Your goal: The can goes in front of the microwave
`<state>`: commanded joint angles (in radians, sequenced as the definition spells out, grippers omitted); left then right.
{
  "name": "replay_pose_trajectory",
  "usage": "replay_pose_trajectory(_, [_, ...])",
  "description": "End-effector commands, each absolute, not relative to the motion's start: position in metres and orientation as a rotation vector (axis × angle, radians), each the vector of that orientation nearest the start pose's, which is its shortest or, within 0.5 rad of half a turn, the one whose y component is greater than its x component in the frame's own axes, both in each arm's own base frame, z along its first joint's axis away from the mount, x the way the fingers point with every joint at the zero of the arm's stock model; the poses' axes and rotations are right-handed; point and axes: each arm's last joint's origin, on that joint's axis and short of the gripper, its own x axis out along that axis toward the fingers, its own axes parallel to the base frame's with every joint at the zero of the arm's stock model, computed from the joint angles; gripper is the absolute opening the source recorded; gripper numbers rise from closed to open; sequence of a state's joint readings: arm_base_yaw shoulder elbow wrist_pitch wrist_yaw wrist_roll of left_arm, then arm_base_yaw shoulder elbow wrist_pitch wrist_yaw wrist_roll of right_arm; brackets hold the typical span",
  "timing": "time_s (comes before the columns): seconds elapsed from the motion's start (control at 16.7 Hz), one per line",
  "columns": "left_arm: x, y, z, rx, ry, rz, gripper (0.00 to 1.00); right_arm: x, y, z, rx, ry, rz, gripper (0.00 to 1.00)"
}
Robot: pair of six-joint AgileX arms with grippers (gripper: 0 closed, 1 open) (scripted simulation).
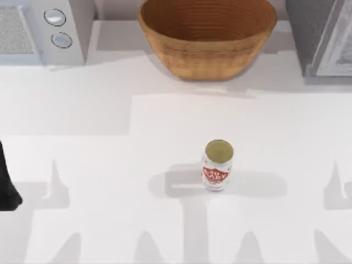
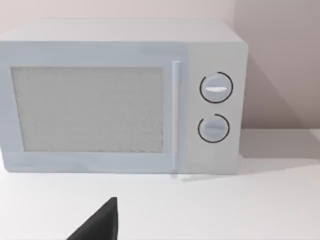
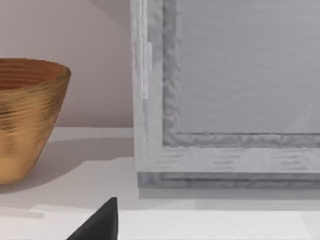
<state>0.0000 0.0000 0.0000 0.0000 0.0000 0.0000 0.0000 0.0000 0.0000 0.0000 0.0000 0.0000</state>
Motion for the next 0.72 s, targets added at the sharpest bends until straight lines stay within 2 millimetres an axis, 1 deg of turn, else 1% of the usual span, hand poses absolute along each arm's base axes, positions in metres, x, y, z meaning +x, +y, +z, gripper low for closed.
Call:
replay_pose_trajectory(0.18, [0.106,-0.002,0.162,0.000,0.006,-0.003,1.00,0.106,-0.001,0.160,0.000,0.000,0.000,1.00])
replay_pose_trajectory(0.36, [0.107,-0.005,0.177,0.000,0.059,-0.033,1.00,0.106,-0.001,0.160,0.000,0.000,0.000,1.00])
replay_pose_trajectory(0.54, [0.113,-0.011,0.207,0.004,0.166,-0.092,1.00,0.106,-0.001,0.160,0.000,0.000,0.000,1.00])
replay_pose_trajectory(0.72, [0.129,-0.023,0.245,0.021,0.315,-0.171,1.00,0.106,-0.001,0.160,0.000,0.000,0.000,1.00])
